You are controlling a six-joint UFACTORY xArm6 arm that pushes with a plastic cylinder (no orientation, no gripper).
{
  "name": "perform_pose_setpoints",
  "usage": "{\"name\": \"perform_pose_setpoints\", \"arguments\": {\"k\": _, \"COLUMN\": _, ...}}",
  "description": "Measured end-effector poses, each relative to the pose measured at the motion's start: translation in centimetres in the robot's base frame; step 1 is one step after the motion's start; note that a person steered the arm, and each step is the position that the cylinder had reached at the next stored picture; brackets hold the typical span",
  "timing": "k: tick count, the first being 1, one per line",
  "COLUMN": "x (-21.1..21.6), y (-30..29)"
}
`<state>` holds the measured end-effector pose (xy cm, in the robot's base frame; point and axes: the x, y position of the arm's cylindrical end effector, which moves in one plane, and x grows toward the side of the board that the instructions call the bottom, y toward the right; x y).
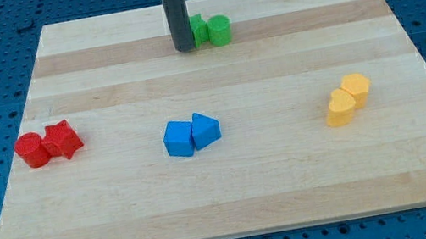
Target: Point your arm towards the top left
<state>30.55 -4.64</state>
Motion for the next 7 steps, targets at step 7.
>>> {"name": "perform_pose_setpoints", "arguments": {"k": 7, "x": -0.2, "y": -10.8}}
